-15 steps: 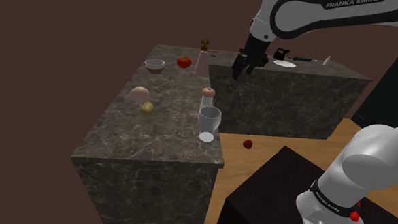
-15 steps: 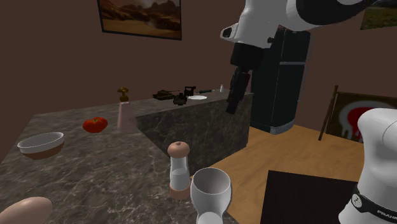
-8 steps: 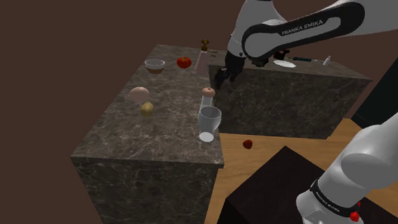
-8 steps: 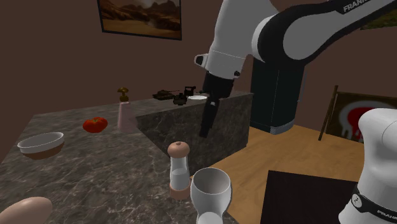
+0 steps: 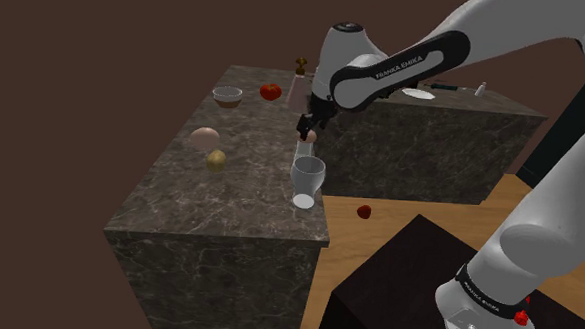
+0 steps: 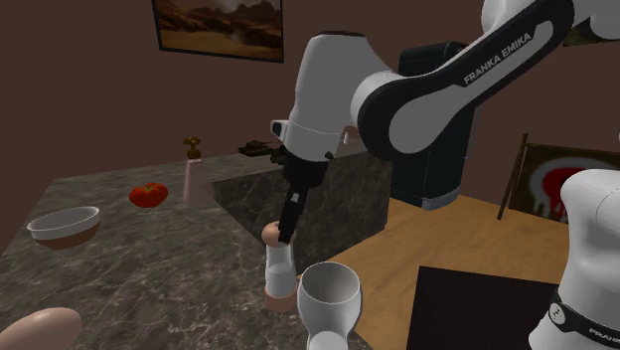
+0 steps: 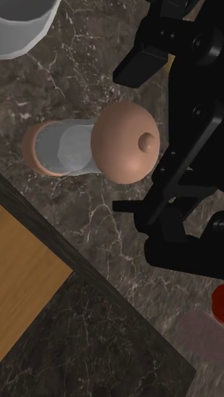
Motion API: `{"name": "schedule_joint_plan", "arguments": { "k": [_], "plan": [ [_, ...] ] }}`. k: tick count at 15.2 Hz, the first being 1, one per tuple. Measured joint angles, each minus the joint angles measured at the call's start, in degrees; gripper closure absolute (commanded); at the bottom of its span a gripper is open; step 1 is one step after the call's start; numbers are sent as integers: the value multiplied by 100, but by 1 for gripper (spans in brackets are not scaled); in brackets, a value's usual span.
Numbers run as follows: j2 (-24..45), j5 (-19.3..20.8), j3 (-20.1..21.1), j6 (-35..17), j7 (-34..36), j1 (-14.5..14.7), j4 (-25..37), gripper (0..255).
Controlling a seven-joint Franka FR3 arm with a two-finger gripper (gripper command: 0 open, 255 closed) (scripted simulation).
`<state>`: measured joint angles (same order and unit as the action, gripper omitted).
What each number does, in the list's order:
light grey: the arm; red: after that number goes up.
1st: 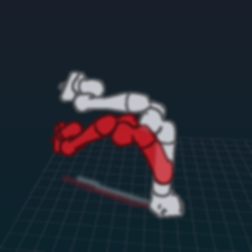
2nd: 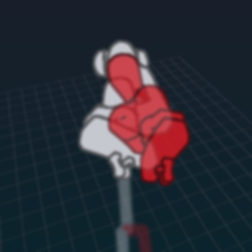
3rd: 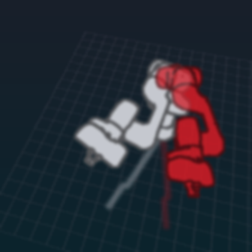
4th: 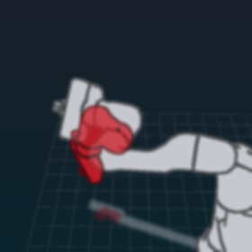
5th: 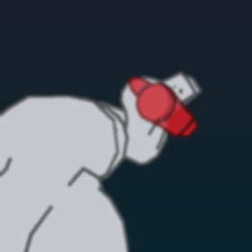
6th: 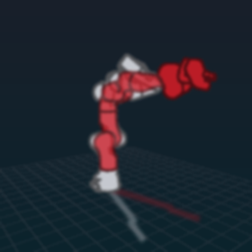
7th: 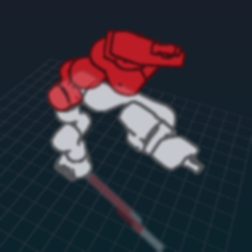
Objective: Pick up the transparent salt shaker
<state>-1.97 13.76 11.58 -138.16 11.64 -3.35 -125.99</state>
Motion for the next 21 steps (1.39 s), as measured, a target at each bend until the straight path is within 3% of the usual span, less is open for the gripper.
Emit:
{"name": "schedule_joint_plan", "arguments": {
  "k": [6,7,21],
  "plan": [
    [264,227,1,-427,224,-6,-191,0],
    [274,235,0,-444,230,-7,-196,255],
    [149,133,4,-258,131,-4,-119,255]
  ]
}}
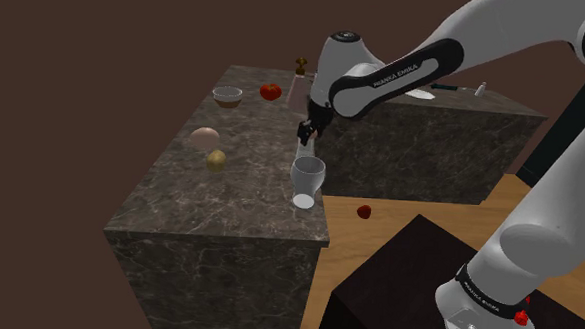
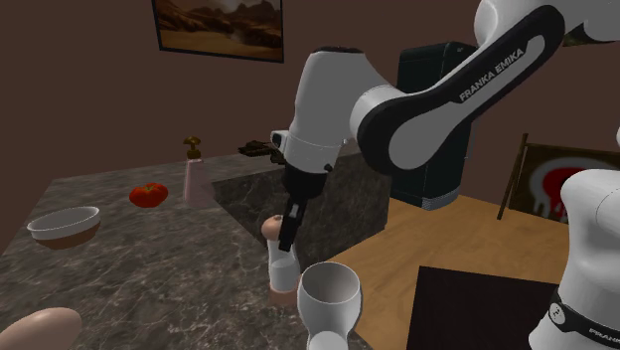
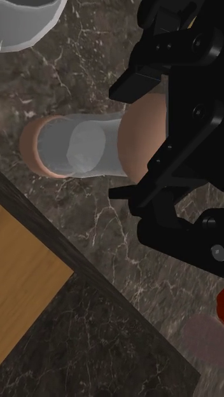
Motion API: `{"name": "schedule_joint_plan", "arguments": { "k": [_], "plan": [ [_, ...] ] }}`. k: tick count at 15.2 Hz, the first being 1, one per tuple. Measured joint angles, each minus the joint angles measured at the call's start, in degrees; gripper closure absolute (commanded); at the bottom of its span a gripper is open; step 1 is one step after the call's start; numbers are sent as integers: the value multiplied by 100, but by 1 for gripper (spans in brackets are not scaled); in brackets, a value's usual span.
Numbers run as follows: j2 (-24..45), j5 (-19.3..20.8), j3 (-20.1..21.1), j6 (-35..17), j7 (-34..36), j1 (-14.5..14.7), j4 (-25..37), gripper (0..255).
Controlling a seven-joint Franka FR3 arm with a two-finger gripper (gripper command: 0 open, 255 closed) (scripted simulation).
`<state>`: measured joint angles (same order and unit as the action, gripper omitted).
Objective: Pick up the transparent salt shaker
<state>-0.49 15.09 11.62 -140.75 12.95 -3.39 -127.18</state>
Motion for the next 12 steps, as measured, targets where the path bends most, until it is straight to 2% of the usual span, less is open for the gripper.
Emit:
{"name": "schedule_joint_plan", "arguments": {
  "k": [12],
  "plan": [
    [-369,-307,5,831,-314,27,496,255]
  ]
}}
